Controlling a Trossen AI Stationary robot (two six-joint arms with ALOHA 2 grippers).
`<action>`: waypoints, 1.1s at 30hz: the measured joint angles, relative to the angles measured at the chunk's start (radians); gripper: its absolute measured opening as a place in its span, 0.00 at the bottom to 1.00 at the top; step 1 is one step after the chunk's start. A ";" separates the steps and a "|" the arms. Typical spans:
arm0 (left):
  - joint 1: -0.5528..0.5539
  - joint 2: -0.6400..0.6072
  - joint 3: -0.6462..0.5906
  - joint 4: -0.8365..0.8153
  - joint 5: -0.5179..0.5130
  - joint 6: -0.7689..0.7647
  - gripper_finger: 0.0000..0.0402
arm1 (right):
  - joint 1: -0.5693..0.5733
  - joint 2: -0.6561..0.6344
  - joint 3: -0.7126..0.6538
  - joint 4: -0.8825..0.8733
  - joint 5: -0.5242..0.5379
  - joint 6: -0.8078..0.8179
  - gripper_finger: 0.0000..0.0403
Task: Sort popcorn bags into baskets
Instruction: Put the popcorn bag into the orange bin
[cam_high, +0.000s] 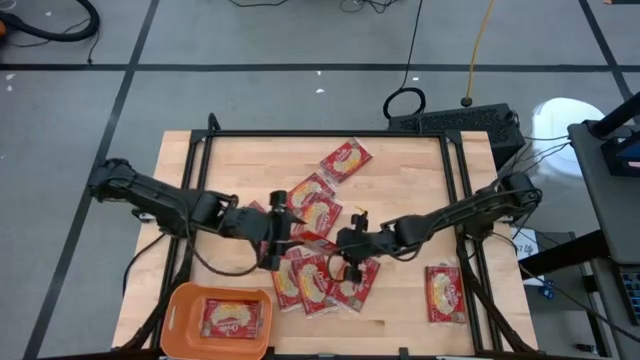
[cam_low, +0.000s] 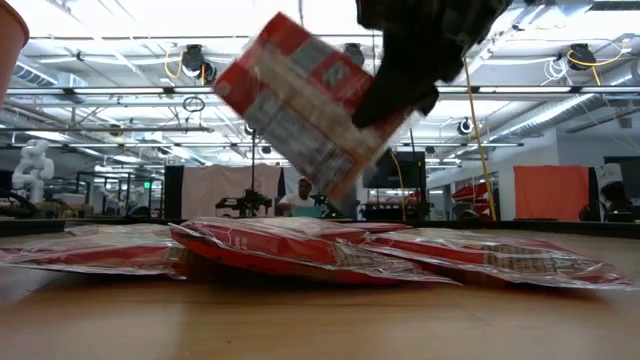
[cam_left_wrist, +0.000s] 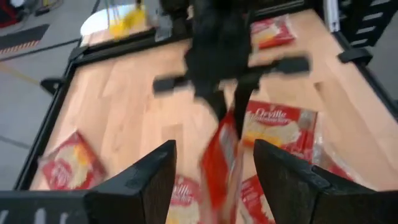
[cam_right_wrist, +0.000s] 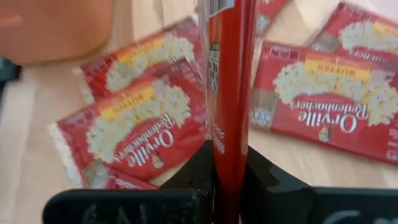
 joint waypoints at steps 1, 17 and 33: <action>0.007 0.020 0.017 -0.001 0.022 0.017 0.55 | 0.000 0.009 0.000 0.003 -0.009 0.000 0.07; 0.101 0.268 0.028 0.006 0.137 0.039 0.75 | 0.002 0.038 0.000 0.001 0.012 -0.006 0.07; 0.094 0.271 0.028 0.002 0.135 0.070 0.08 | 0.000 0.038 0.000 -0.002 0.093 -0.032 0.07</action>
